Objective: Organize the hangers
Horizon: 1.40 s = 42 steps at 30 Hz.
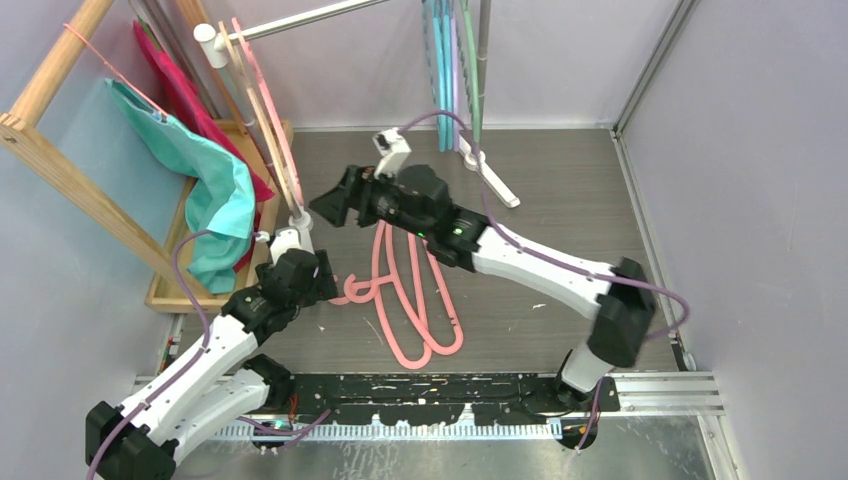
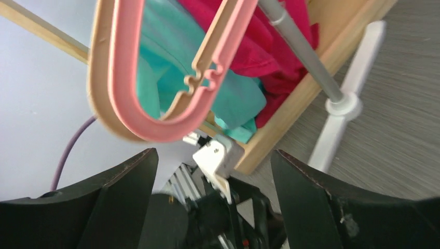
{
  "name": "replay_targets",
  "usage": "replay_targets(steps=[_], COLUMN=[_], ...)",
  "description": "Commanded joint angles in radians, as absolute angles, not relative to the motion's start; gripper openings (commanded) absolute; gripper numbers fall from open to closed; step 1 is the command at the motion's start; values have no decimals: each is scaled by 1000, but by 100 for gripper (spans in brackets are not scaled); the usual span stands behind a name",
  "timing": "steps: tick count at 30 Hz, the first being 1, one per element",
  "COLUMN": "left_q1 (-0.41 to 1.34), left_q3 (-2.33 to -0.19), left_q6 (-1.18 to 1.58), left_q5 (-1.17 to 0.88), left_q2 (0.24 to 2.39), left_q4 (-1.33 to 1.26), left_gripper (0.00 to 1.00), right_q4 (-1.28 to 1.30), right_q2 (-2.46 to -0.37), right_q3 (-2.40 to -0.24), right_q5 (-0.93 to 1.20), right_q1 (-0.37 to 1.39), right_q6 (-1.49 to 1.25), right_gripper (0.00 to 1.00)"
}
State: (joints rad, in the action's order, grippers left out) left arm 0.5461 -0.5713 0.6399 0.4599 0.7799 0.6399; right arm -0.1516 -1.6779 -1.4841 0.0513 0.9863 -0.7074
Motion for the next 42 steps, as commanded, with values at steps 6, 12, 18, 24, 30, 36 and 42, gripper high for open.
replay_targets(steps=[6, 12, 18, 24, 30, 36, 42], left_q1=[549, 549, 548, 548, 548, 548, 548], left_q3=[-623, -638, -631, -616, -614, -604, -594], left_q6=[650, 649, 669, 675, 672, 673, 679], left_q5=[488, 485, 483, 482, 488, 478, 484], left_q2=[805, 797, 818, 818, 814, 814, 772], left_q4=[625, 631, 617, 618, 611, 603, 623], left_gripper=[98, 98, 98, 98, 98, 98, 98], right_q4=[-2, 79, 39, 13, 29, 45, 95], right_q2=[-1344, -1405, -1512, -1531, -1540, -1563, -1563], right_q3=[-1132, -854, -778, -753, -726, -701, -712], right_q5=[-154, -153, -198, -286, -294, -303, -365], right_q1=[1032, 1118, 1167, 1168, 1169, 1180, 1189], right_q6=[-459, -386, -376, -367, -385, -418, -425], right_gripper=[86, 79, 76, 76, 53, 46, 44])
